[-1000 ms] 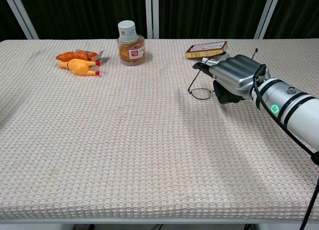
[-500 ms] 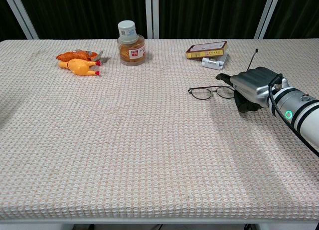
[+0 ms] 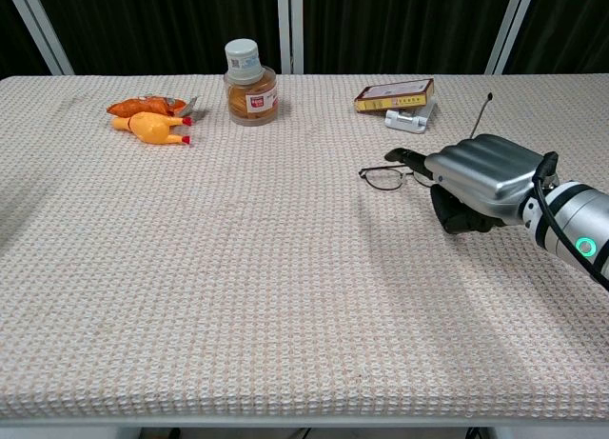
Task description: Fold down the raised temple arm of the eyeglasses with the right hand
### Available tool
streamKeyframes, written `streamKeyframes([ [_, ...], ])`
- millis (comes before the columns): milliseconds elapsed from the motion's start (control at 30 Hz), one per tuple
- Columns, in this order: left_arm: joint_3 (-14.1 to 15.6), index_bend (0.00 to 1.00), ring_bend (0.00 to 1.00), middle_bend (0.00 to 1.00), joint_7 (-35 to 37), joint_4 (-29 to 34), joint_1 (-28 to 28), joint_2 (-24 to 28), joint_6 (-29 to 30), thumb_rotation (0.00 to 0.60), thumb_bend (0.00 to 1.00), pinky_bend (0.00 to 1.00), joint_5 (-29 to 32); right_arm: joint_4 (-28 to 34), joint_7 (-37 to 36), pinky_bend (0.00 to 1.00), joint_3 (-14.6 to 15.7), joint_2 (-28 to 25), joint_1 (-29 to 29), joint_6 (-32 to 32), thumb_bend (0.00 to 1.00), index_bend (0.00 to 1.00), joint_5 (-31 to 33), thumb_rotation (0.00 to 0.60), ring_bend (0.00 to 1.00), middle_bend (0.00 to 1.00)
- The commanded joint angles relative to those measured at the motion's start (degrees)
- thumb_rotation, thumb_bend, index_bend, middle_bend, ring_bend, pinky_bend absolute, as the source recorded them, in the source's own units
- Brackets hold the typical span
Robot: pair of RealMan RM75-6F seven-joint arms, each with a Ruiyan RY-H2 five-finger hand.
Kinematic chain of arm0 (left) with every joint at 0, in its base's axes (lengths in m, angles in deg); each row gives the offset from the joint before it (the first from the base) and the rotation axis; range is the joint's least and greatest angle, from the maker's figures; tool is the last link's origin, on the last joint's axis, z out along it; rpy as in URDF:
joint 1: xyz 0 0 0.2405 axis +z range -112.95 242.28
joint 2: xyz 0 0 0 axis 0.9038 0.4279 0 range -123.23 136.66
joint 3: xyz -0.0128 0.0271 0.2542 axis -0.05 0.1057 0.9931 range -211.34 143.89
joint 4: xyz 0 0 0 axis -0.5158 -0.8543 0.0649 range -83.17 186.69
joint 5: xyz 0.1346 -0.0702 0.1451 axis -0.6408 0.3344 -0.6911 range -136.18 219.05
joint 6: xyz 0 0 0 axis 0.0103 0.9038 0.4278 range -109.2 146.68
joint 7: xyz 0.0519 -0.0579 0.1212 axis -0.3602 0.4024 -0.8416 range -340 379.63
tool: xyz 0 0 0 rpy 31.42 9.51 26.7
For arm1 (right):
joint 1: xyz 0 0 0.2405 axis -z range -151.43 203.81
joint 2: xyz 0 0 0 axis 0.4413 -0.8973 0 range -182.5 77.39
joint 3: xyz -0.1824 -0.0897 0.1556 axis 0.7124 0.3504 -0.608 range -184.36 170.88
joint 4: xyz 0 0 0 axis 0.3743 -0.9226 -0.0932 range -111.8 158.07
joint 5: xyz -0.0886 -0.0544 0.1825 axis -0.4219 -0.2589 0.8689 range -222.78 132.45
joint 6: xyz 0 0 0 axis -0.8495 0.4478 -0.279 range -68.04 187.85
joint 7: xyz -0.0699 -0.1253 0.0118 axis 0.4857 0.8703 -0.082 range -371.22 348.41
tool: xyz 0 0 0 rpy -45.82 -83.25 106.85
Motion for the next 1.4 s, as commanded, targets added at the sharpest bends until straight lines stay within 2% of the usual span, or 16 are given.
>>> streamKeyframes([
  [33, 0.1, 0.08, 0.02, 0.07, -0.3, 0.3, 0.2, 0.1, 0.4, 0.431, 0.07, 0.12, -0.1, 4.5, -3.3, 0.8, 2.4, -2.5, 0.8, 3.5, 1.0, 0.0, -7.4, 0.6, 0.91, 0.94],
  [133, 0.1, 0.08, 0.02, 0.07, -0.5, 0.7, 0.4, 0.3, 0.8, 0.431, 0.07, 0.12, -0.1, 6.4, -6.0, 0.8, 2.7, -3.6, 2.1, 8.6, 1.0, 0.0, -13.3, 0.6, 0.9, 0.94],
  [233, 0.1, 0.08, 0.02, 0.07, -0.6, 0.8, 0.6, 0.4, 0.9, 0.429, 0.07, 0.12, -0.2, 6.7, -9.9, 0.8, 1.8, -4.7, 4.2, 16.1, 1.0, 0.0, -19.0, 0.6, 0.9, 0.94],
  [333, 0.1, 0.08, 0.02, 0.07, -0.5, 0.8, 0.5, 0.4, 0.9, 0.429, 0.07, 0.12, -0.2, 6.1, -11.9, 0.8, 0.1, -5.9, 6.3, 21.4, 1.0, 0.0, -20.3, 0.6, 0.9, 0.94],
  [433, 0.1, 0.08, 0.02, 0.07, -0.3, 0.6, 0.4, 0.4, 0.8, 0.431, 0.07, 0.12, -0.3, 5.2, -13.2, 0.8, -2.0, -7.4, 7.6, 23.0, 1.0, 0.0, -18.1, 0.6, 0.9, 0.94],
  [533, 0.1, 0.08, 0.02, 0.07, -0.2, 0.5, 0.3, 0.2, 0.6, 0.43, 0.07, 0.12, -0.4, 2.8, -14.9, 0.8, -5.0, -8.9, 8.6, 21.9, 1.0, 0.0, -12.3, 0.6, 0.9, 0.94],
  [633, 0.1, 0.08, 0.02, 0.07, -0.2, 0.4, 0.2, 0.1, 0.4, 0.431, 0.07, 0.12, -0.3, -0.5, -14.7, 0.8, -7.0, -9.3, 8.6, 17.8, 1.0, 0.0, -5.4, 0.6, 0.9, 0.94],
  [833, -0.1, 0.08, 0.02, 0.07, -0.4, 0.6, -0.1, 0.1, -0.1, 0.429, 0.07, 0.12, 0.0, -6.3, -13.3, 0.8, -8.2, -7.2, 7.0, 9.2, 1.0, 0.0, 3.5, 0.6, 0.9, 0.94],
  [1167, 0.0, 0.08, 0.02, 0.07, 0.0, 0.7, -0.4, 0.4, -0.7, 0.431, 0.07, 0.12, 0.1, -14.8, -9.0, 0.8, -7.9, -0.5, 4.5, 4.7, 1.0, 0.0, 7.9, 0.6, 0.9, 0.94],
  [1400, 0.1, 0.08, 0.02, 0.07, 1.2, -0.3, -0.2, 0.3, -0.5, 0.433, 0.07, 0.12, 0.1, -16.1, -6.5, 0.8, -7.2, 2.6, 2.3, 2.6, 1.0, 0.0, 8.1, 0.6, 0.9, 0.94],
])
